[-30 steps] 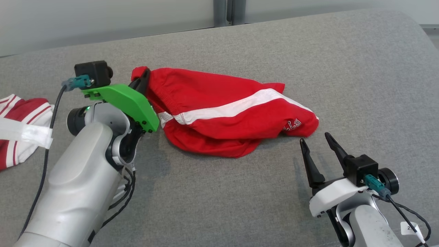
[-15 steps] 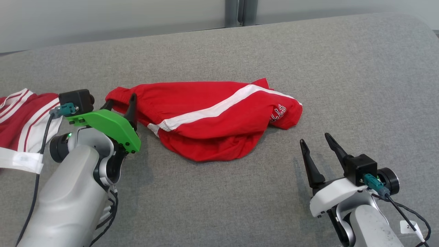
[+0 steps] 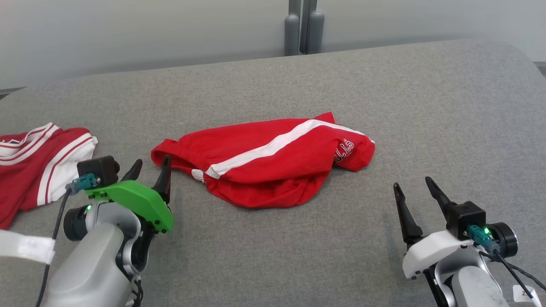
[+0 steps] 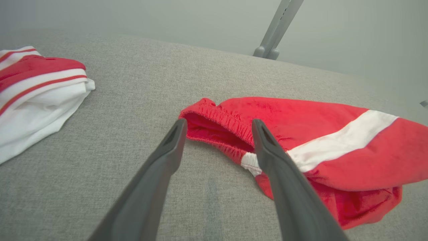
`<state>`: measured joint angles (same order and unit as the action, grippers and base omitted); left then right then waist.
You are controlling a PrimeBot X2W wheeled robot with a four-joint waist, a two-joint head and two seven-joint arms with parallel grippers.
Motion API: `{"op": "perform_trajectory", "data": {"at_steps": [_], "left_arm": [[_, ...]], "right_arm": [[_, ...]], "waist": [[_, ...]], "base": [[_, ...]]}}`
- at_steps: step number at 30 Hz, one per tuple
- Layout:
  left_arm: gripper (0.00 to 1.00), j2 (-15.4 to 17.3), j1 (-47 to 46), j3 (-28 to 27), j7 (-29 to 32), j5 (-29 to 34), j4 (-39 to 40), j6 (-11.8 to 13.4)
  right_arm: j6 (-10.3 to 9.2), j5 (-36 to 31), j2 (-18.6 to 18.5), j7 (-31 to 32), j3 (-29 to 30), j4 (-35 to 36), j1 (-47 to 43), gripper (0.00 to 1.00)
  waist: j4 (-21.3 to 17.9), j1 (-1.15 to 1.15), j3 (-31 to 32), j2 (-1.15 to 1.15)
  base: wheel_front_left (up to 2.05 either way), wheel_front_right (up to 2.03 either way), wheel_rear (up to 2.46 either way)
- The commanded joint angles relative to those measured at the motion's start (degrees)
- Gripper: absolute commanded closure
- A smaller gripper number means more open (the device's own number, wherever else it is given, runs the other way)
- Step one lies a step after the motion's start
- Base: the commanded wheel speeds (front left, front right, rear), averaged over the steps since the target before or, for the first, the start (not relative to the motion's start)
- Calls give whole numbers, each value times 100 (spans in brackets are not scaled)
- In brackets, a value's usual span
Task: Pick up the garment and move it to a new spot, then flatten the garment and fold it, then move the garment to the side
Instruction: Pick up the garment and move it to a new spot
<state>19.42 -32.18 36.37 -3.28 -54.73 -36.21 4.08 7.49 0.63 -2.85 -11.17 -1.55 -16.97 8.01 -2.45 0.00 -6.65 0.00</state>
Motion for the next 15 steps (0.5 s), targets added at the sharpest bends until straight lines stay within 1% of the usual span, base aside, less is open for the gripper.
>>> {"op": "perform_trajectory", "data": {"at_steps": [1, 5, 7, 11, 14, 15], "left_arm": [[0, 59, 199, -22, -186, 67, 96, 48], [0, 116, 561, -77, -897, 305, 545, 132], [0, 101, 777, -114, -1073, 427, 788, 169], [0, 30, 1198, -358, -1192, 684, 1319, 217], [0, -87, 1581, -764, -1190, 1100, 1864, 230], [0, -130, 1731, -889, -1187, 1257, 2021, 190]], "right_arm": [[0, -36, -9, 13, 61, 53, -99, 0], [0, 97, -6, 7, 199, 164, -217, 0], [0, 111, -8, -33, 185, 218, -249, 0], [-1, 426, -10, -125, 172, 272, -341, 0], [-1, 521, -11, -111, 326, 238, -397, 0], [-1, 501, -6, -118, 344, 241, -411, 0]], "waist": [[43, 0, 111, 0], [101, 0, 247, 0], [139, 0, 309, 0], [214, 0, 422, 0], [282, 0, 503, 0], [303, 0, 532, 0]], "base": [[0, 0, 0], [0, 0, 0], [0, 0, 0], [0, 0, 0], [0, 0, 0], [0, 0, 0]]}}
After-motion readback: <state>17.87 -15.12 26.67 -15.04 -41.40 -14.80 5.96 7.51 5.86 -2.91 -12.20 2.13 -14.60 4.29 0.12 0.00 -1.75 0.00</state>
